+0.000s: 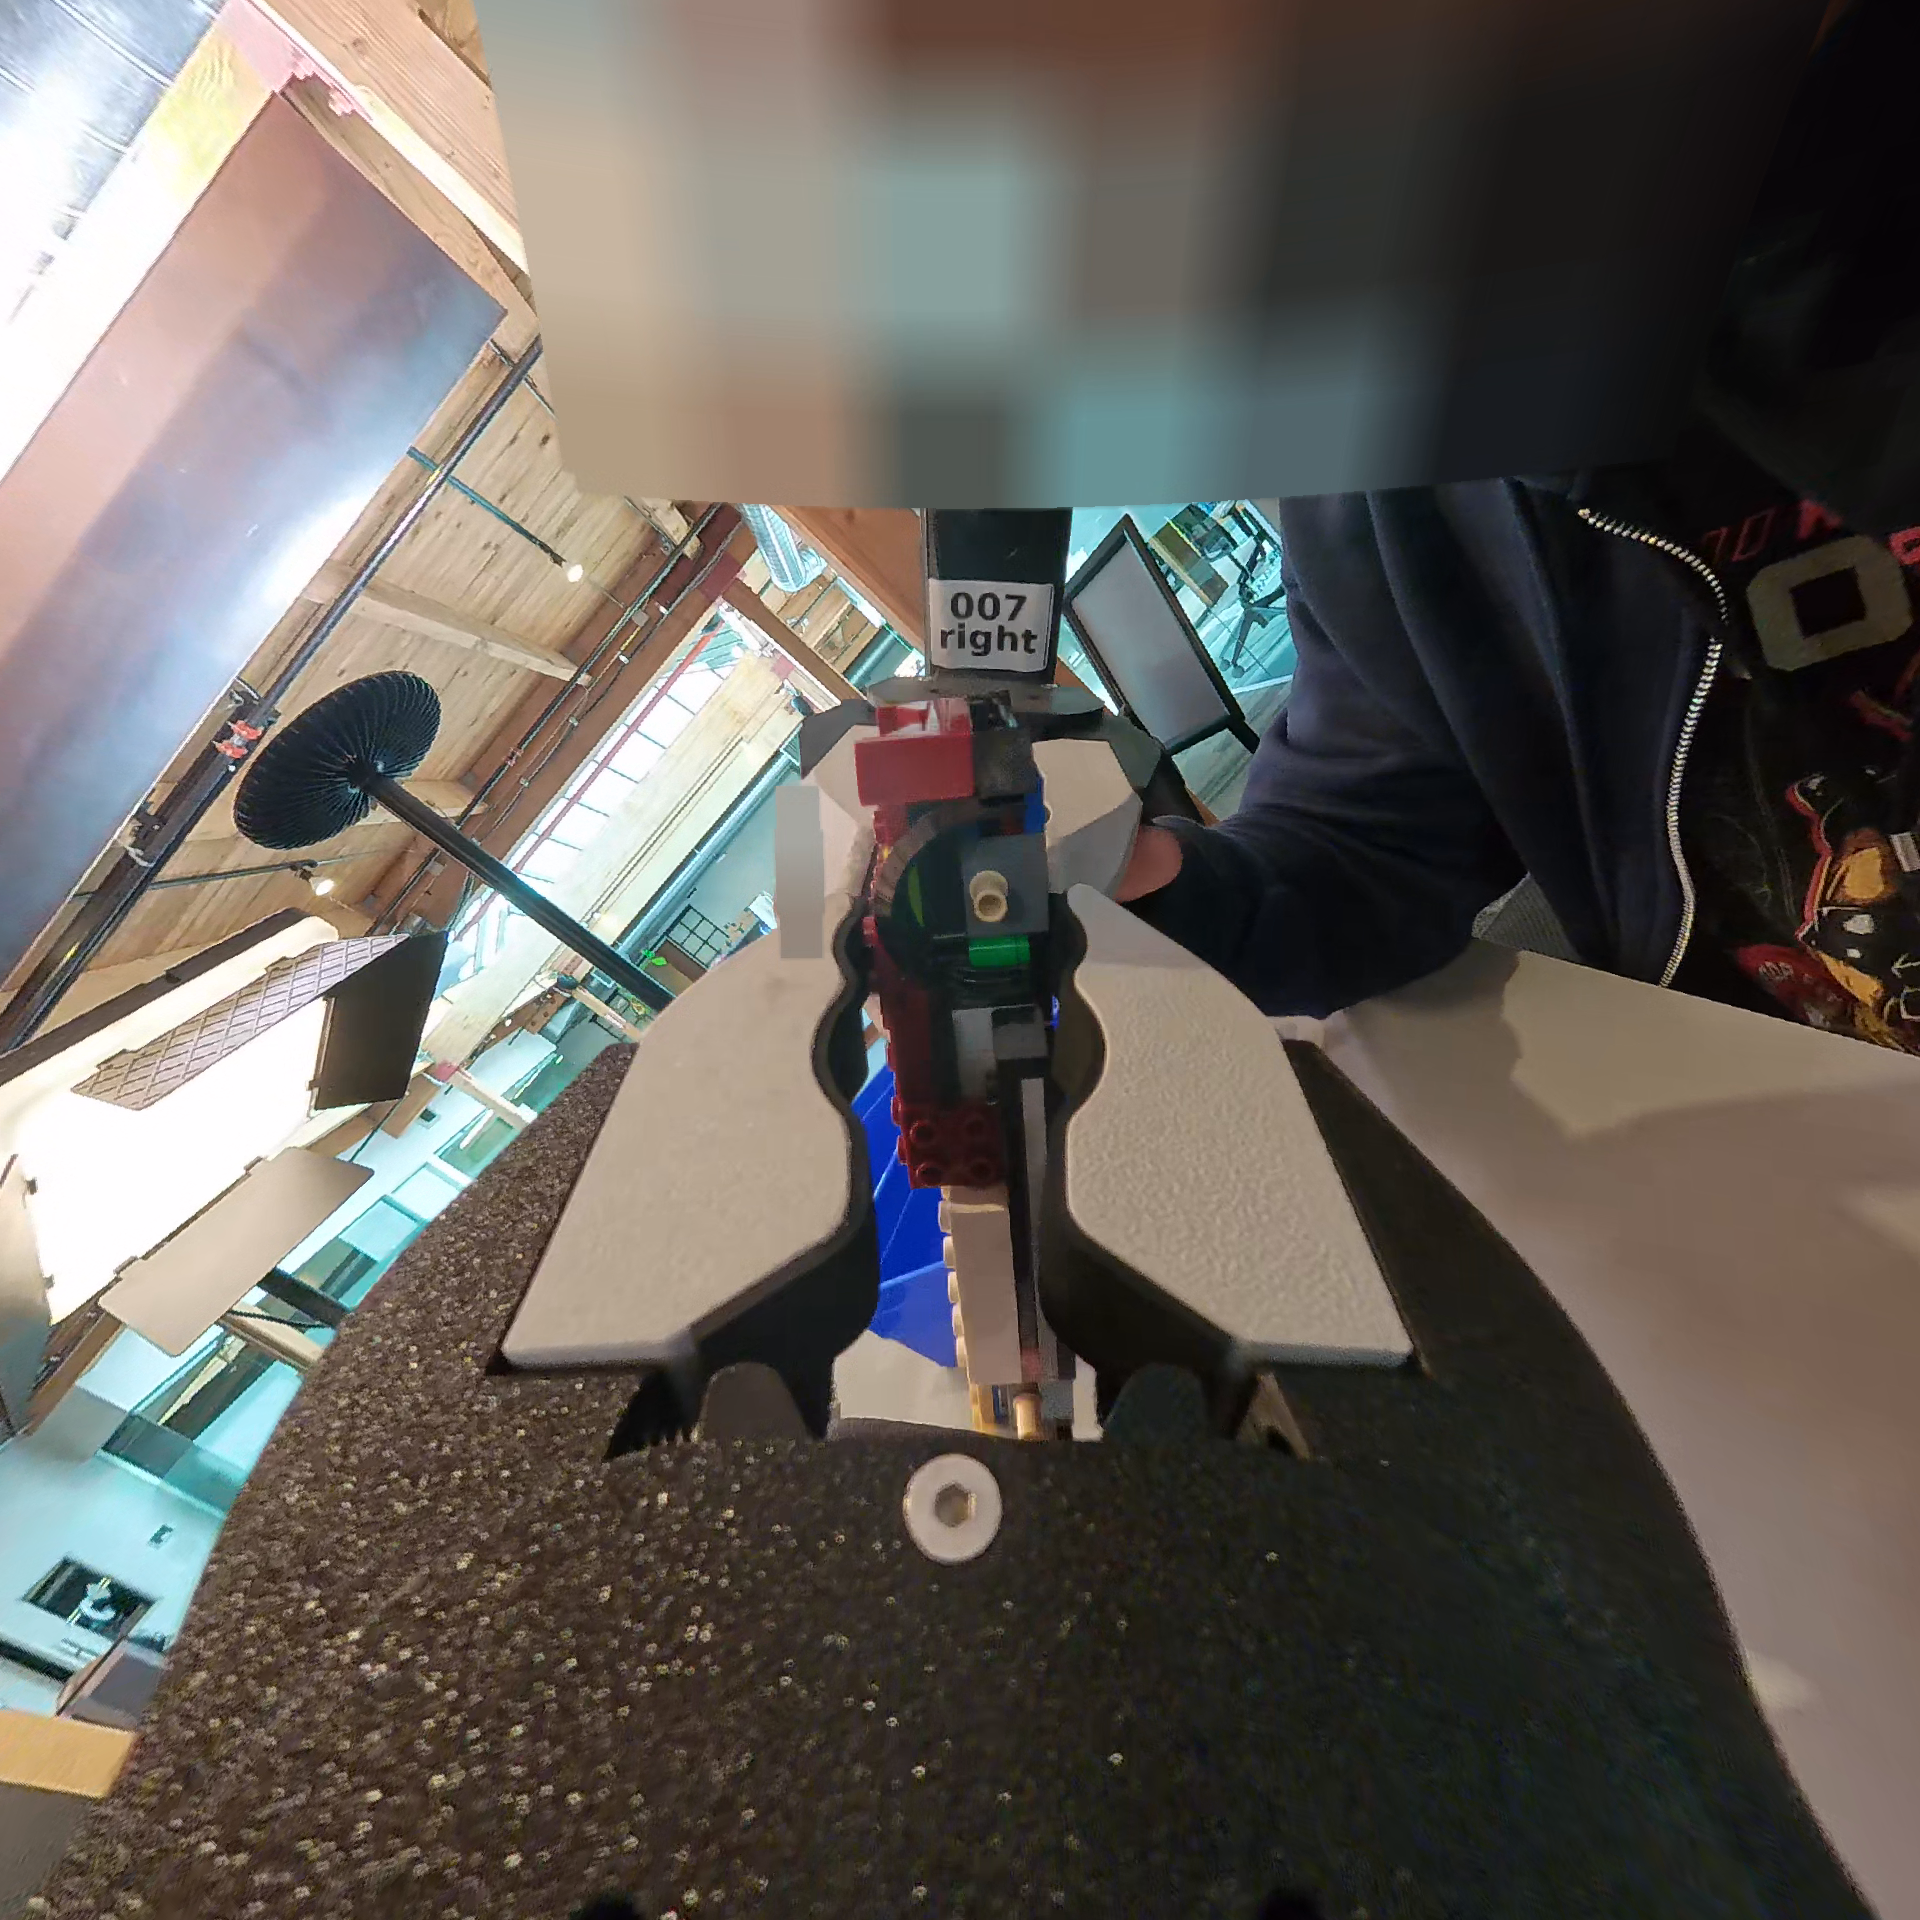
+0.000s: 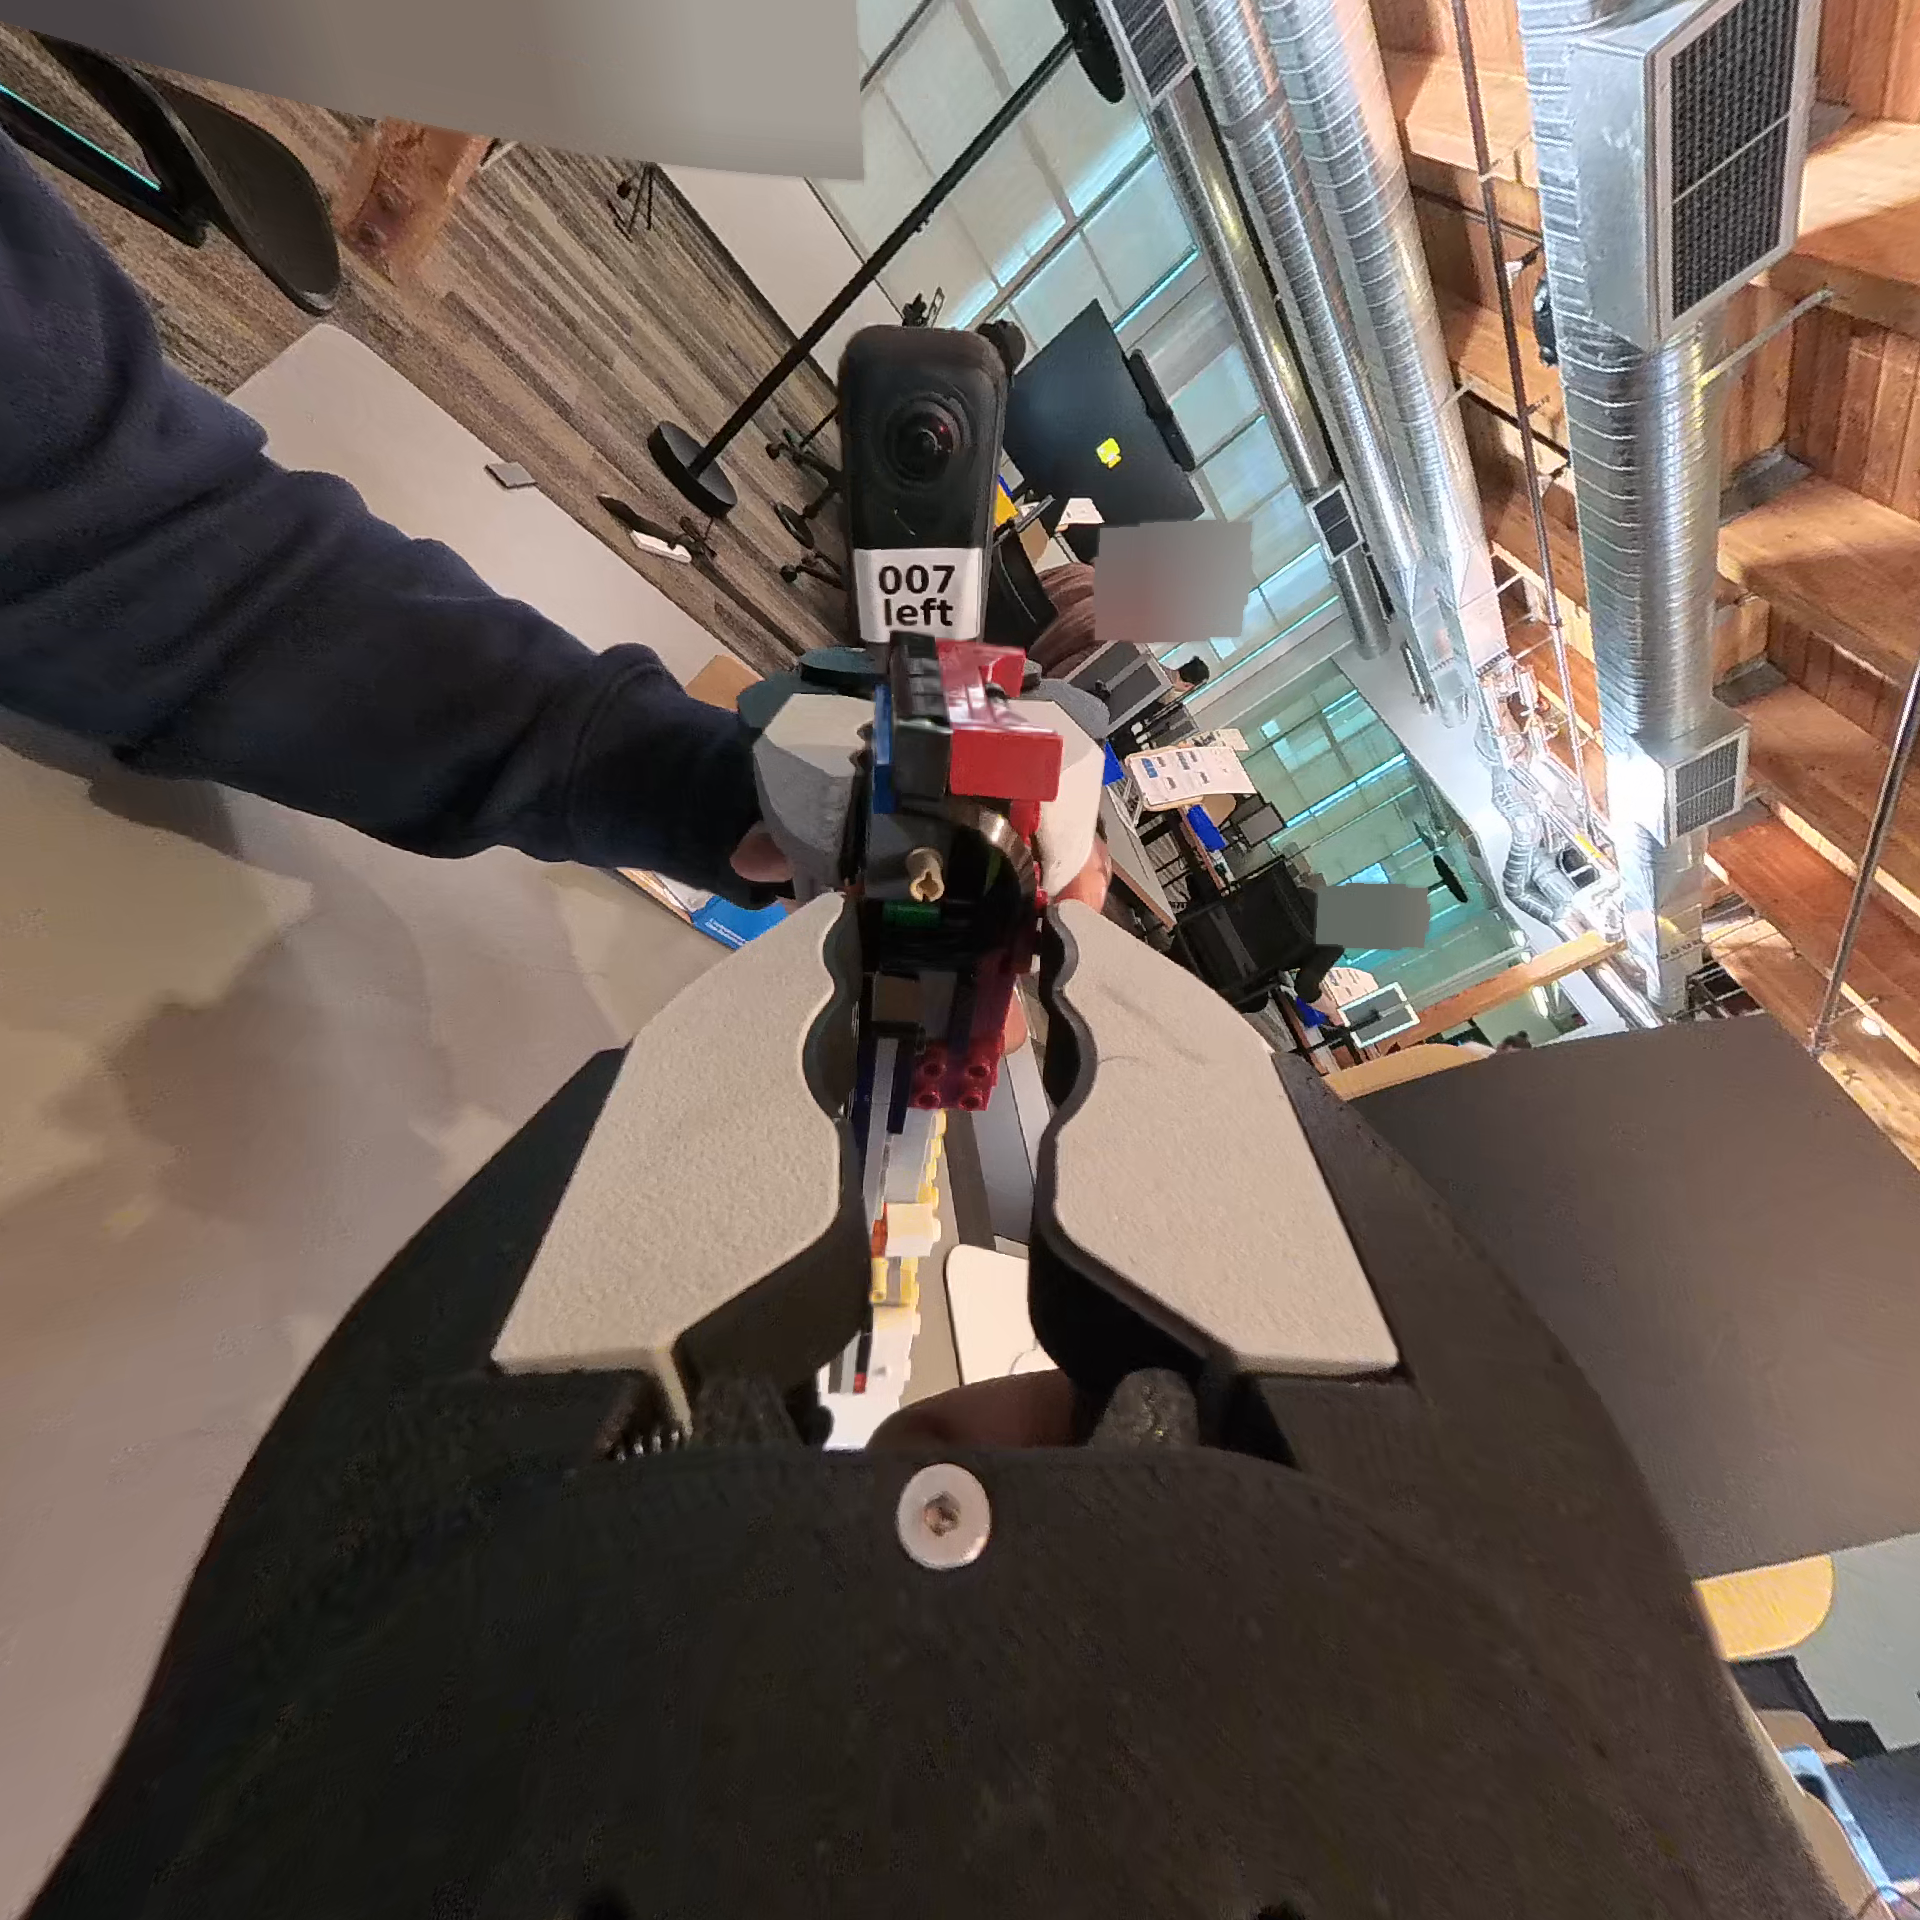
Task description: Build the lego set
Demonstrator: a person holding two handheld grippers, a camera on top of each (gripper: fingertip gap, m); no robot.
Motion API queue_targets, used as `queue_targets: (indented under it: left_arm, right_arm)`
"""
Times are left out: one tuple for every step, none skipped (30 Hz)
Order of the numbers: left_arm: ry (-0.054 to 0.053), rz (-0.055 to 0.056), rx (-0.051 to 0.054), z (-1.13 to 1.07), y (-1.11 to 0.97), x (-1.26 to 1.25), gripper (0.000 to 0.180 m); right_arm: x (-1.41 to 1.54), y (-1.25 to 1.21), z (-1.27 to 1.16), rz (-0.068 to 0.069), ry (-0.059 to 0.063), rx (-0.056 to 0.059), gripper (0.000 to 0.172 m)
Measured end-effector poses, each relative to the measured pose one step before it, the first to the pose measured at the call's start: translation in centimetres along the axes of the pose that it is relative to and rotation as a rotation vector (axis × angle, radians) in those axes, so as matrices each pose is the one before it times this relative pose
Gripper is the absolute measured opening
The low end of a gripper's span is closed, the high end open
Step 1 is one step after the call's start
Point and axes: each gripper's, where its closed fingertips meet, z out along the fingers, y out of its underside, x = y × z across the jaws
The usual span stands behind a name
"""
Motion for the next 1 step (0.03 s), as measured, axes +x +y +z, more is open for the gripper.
queue_targets:
  left_arm:
    - [0.0033, 0.0006, -0.0097, -0.012, 0.132, 0.060, 0.032]
  right_arm:
    - [-0.063, 0.015, -0.003, -0.0051, -0.0019, -0.0035, 0.032]
